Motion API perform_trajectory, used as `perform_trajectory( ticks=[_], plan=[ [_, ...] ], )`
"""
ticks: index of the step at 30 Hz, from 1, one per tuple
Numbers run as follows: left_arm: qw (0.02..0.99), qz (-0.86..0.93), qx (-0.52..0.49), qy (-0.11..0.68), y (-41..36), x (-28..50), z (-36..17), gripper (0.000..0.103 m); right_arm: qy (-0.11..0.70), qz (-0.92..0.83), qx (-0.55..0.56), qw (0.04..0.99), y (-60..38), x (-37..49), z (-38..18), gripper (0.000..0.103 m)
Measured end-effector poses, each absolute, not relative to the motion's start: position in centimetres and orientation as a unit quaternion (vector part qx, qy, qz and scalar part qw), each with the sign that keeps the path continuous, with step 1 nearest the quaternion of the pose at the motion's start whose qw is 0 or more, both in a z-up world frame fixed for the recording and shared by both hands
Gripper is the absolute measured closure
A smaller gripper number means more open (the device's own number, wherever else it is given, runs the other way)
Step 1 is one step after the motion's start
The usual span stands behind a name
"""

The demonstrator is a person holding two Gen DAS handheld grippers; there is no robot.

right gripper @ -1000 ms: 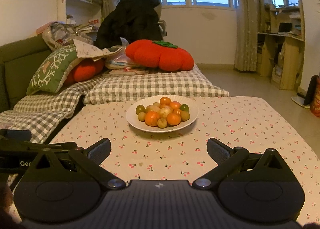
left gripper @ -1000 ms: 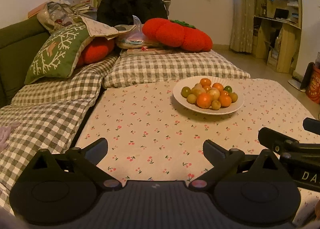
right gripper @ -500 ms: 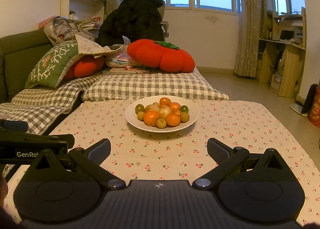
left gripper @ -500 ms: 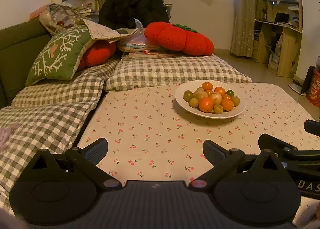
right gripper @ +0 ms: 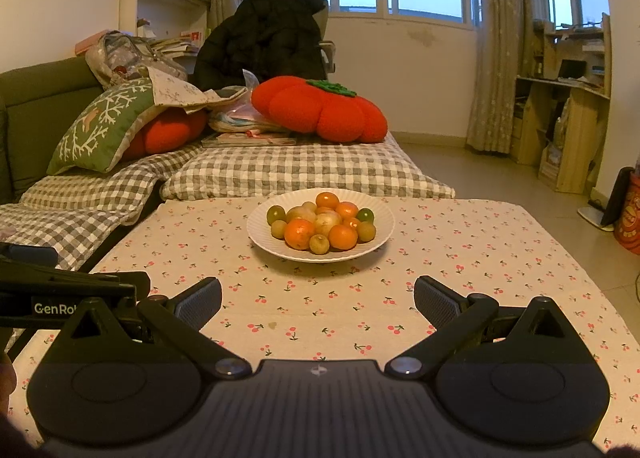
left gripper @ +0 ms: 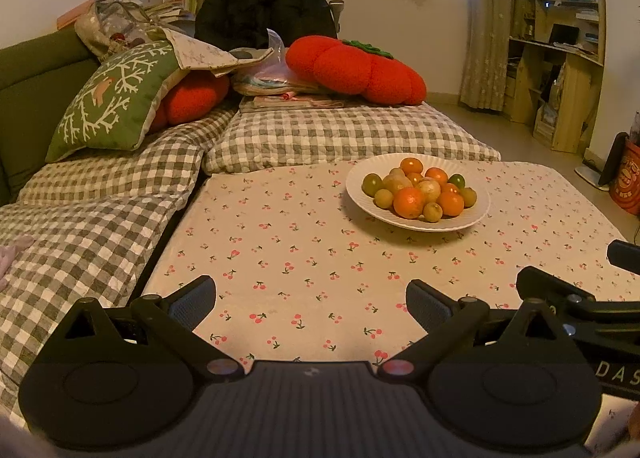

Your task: Organize fruits

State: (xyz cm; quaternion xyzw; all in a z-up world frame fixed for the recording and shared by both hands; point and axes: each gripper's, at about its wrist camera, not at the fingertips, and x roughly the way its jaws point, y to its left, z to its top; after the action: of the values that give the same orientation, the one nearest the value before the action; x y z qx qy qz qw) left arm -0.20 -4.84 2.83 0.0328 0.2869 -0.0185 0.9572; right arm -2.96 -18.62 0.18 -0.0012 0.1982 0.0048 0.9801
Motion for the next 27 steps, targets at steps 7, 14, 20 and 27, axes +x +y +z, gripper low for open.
perform_trajectory(
  ticks=[7, 14, 20, 27],
  plan=[
    [0.958, -0.018, 0.033, 0.285, -4.85, -0.20, 2.83, 0.010, 0.199, 0.003, 0.001, 0.980, -18.79, -2.97, 0.09, 0.000],
    [0.957, -0.017, 0.033, 0.288, -4.88, -0.12, 2.84, 0.010, 0.200, 0.003, 0.001, 0.980, -18.85, -2.93, 0.05, 0.000],
    [0.956, -0.020, 0.034, 0.290, -4.83, -0.03, 2.65, 0.010, 0.202, 0.003, 0.000, 0.979, -18.72, -2.96, -0.08, 0.000],
    [0.955, -0.023, 0.032, 0.294, -4.73, 0.05, 2.54, 0.010, 0.203, 0.004, -0.001, 0.979, -18.65, -2.91, -0.12, 0.000]
  ],
)
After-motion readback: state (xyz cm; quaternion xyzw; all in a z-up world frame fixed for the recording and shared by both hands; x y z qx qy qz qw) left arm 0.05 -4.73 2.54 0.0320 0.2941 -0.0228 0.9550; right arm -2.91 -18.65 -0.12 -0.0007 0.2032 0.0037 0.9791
